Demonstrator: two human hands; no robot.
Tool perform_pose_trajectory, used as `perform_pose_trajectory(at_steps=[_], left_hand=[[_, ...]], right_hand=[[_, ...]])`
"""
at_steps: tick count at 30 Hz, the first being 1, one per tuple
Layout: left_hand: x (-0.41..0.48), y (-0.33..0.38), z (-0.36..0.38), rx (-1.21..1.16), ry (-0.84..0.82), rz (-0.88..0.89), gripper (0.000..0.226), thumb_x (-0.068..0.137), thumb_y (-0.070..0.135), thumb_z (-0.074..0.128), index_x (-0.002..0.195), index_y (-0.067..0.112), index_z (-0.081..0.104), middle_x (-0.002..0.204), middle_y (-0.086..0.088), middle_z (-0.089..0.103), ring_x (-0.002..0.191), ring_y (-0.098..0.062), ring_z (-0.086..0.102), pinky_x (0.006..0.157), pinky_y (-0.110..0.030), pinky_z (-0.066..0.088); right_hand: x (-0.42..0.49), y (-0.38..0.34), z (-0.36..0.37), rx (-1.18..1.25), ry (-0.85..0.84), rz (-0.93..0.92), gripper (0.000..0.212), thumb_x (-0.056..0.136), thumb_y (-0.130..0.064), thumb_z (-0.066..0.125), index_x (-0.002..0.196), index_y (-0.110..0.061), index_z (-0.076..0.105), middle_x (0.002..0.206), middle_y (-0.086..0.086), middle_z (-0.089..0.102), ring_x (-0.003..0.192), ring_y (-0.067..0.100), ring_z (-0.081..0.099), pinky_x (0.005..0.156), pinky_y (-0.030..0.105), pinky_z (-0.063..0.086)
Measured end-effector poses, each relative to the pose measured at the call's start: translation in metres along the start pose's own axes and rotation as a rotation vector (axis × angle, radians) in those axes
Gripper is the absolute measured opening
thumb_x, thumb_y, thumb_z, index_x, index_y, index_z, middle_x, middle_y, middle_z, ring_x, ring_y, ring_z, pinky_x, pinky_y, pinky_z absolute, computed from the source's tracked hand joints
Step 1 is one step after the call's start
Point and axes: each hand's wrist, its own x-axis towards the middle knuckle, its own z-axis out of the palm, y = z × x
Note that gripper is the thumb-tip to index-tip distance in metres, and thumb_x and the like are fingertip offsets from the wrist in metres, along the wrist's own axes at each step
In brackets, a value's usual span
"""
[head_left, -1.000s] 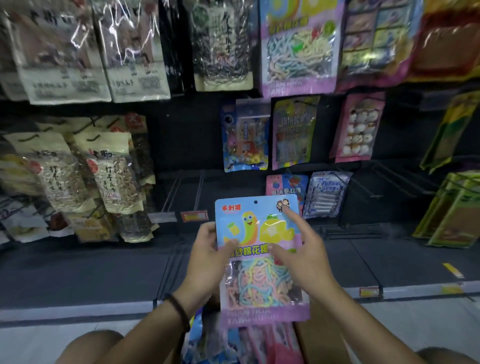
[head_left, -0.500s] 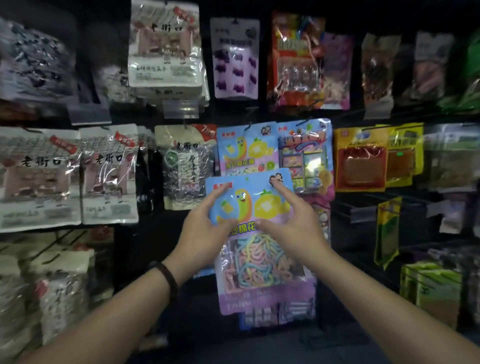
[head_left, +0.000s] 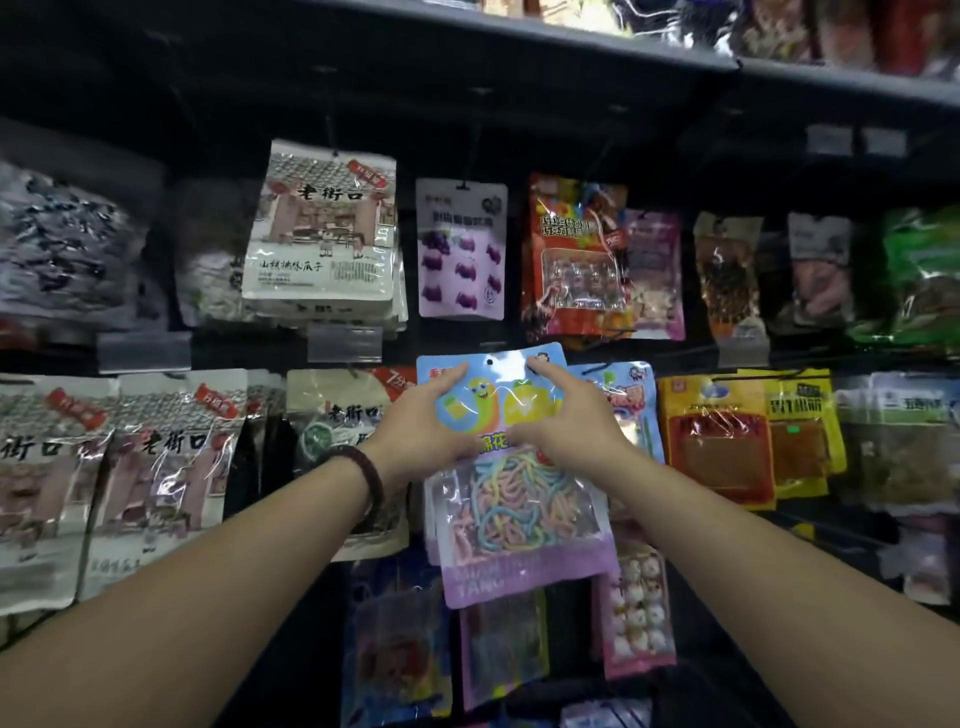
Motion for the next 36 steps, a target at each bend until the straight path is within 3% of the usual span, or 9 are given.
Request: perform_pose_trajectory(at_steps=[2,6,10,15,19,23,28,31,36], left_hand=[[0.010,-0.006,0.001,0.021,0.008,-0.023,0.102,0.080,0.009,0.089,0.164,0.032,0.035,0.159,0.004,0.045,0.119,-0.001,0.049,0.103,-0.030,0.055],[0.027,-0.021,0.008,0.113,-0.017,-0.050,0.102,0.077,0.015,0.090,0.163,0.032,0.037,0.150,0.007,0.051,0.115,-0.015,0.068,0.079,-0.025,0.056],[0.040,-0.030,0.013,0.205,-0.031,-0.112,0.100,0.078,0.011,0.085,0.163,0.031,0.037,0.151,0.002,0.058,0.071,-0.006,0.063,0.054,-0.011,0.043],[0.049,-0.041,0.013,0.319,-0.047,-0.162,0.107,0.075,0.018,0.083,0.164,0.043,0.028,0.159,-0.002,0.047,0.093,-0.015,0.066,0.074,-0.023,0.051],[0.053,-0.058,0.020,0.485,-0.143,-0.248,0.119,0.066,0.033,0.073,0.159,0.062,0.005,0.166,-0.019,0.028,0.121,-0.037,0.063,0.100,-0.039,0.057],[0.045,-0.067,0.022,0.516,-0.199,-0.281,0.114,0.075,0.038,0.075,0.161,0.058,0.005,0.169,-0.022,0.007,0.141,-0.043,0.047,0.116,-0.044,0.047],[0.017,-0.065,0.015,0.514,-0.193,-0.214,0.097,0.085,0.034,0.072,0.164,0.047,0.018,0.167,-0.017,0.019,0.140,-0.039,0.047,0.114,-0.043,0.048],[-0.016,-0.057,0.012,0.595,-0.162,-0.116,0.075,0.095,0.037,0.068,0.161,0.040,0.031,0.152,-0.012,0.035,0.125,-0.034,0.056,0.106,-0.039,0.050],[-0.095,-0.055,0.013,0.589,-0.140,0.042,0.041,0.095,0.042,0.068,0.135,0.038,0.059,0.119,0.006,0.056,0.109,-0.017,0.060,0.096,-0.039,0.054]], right_hand=[[0.010,0.003,0.006,-0.025,0.000,0.036,0.097,0.065,-0.027,0.087,0.150,-0.049,0.047,0.136,0.008,0.054,0.066,0.024,0.068,0.049,0.030,0.053],[0.018,0.011,0.013,-0.067,-0.015,0.054,0.093,0.073,-0.020,0.088,0.155,-0.036,0.047,0.130,0.000,0.054,0.074,0.018,0.069,0.055,0.035,0.059],[0.026,0.023,0.021,-0.076,-0.036,0.096,0.093,0.078,-0.021,0.087,0.158,-0.037,0.043,0.127,0.005,0.059,0.058,0.013,0.062,0.046,0.025,0.049],[0.039,0.030,0.034,-0.311,-0.129,0.150,0.099,0.082,-0.035,0.082,0.161,-0.052,0.025,0.161,0.020,0.017,0.086,0.032,0.074,0.078,0.037,0.062],[0.041,0.034,0.041,-0.510,-0.166,0.152,0.102,0.085,-0.034,0.074,0.164,-0.051,0.012,0.166,0.022,0.002,0.130,0.047,0.054,0.102,0.048,0.055],[0.031,0.040,0.040,-0.617,-0.236,0.130,0.110,0.085,-0.025,0.073,0.164,-0.051,0.000,0.168,0.018,-0.007,0.139,0.049,0.043,0.103,0.053,0.054],[0.008,0.046,0.034,-0.699,-0.212,0.038,0.105,0.092,-0.034,0.076,0.164,-0.050,0.002,0.163,0.016,0.008,0.117,0.041,0.060,0.089,0.045,0.057],[-0.016,0.052,0.033,-0.685,-0.195,0.012,0.099,0.091,-0.040,0.076,0.164,-0.048,0.009,0.166,0.013,0.010,0.131,0.042,0.054,0.094,0.048,0.057],[-0.083,0.059,0.034,-0.595,-0.179,-0.053,0.059,0.095,-0.038,0.069,0.150,-0.032,0.048,0.135,0.004,0.040,0.123,0.029,0.054,0.099,0.046,0.053]])
